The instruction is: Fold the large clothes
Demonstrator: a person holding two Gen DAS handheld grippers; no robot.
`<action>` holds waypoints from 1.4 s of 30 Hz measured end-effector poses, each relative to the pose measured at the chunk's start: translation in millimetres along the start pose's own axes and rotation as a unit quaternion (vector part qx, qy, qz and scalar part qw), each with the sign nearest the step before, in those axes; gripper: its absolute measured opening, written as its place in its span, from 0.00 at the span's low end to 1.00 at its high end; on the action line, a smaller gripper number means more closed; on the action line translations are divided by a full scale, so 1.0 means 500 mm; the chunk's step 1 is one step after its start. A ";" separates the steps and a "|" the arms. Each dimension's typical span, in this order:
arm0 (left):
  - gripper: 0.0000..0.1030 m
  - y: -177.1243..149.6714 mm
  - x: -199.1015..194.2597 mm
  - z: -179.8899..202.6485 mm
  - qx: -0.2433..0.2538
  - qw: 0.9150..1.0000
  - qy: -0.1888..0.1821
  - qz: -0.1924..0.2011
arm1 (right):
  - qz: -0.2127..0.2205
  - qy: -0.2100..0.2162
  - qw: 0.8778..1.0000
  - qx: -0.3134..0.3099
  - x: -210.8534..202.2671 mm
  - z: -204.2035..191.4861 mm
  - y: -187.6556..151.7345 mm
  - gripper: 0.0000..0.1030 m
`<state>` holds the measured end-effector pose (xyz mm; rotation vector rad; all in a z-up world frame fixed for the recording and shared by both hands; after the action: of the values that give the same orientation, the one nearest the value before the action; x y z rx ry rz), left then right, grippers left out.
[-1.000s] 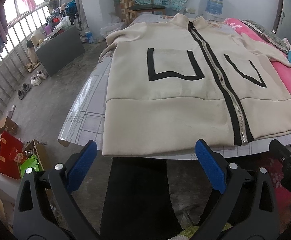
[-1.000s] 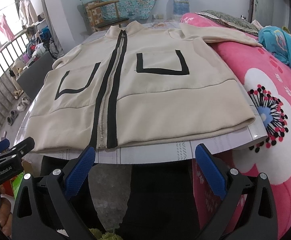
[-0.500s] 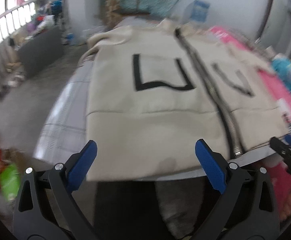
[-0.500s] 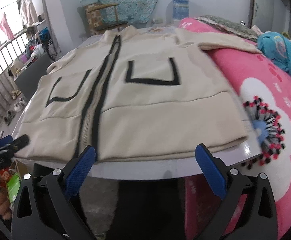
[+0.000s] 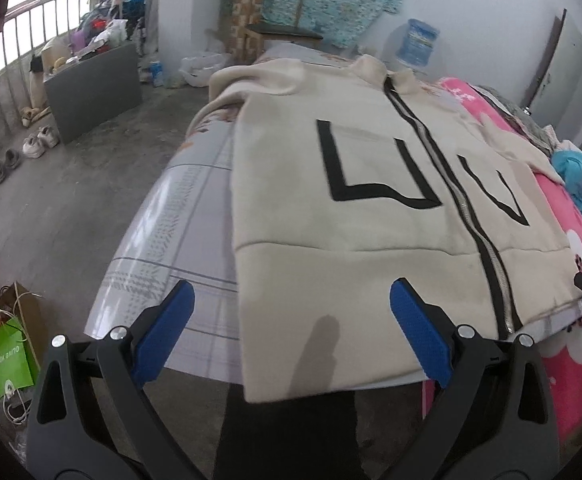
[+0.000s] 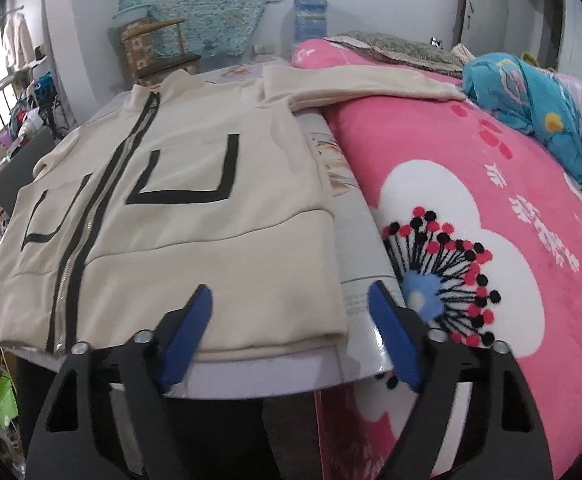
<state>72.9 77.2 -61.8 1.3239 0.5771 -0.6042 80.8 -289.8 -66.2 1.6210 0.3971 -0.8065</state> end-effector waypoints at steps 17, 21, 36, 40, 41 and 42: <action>0.04 0.011 0.007 0.009 0.046 0.998 0.050 0.007 | -0.011 -0.012 0.999 -0.033 0.012 -0.005 0.010 0.05; 0.04 0.025 -0.051 0.020 0.062 0.997 0.038 0.034 | 0.004 -0.003 0.999 -0.032 -0.034 -0.005 0.017 0.05; 0.11 -0.048 -0.141 -0.002 0.075 0.997 0.025 -0.010 | -0.035 0.004 0.999 -0.013 -0.120 0.023 -0.086 0.15; 0.38 -0.033 -0.159 -0.009 0.072 0.997 0.026 0.016 | -0.008 0.006 0.999 -0.035 -0.145 -0.004 -0.071 0.53; 0.41 -0.027 -0.163 -0.009 0.070 0.997 0.025 0.023 | 0.002 0.005 0.999 -0.045 -0.151 -0.015 -0.067 0.55; 0.45 -0.019 -0.163 -0.011 0.067 0.997 0.025 0.028 | 0.014 0.006 0.998 -0.058 -0.157 -0.032 -0.058 0.58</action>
<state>7.6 87.4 -13.0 1.4803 0.5462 -0.5741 11.4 -253.9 -32.3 1.5210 0.4211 -0.7406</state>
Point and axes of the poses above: each gripper's, at about its wrist camera, not at the fingertips, and x roughly the way its jaws point, z to its right, y to its top, the point moved 3 cm from there along x, roughly the way its jaws point, and after that the axes turned 6 degrees about z, right-handed, at the moved point
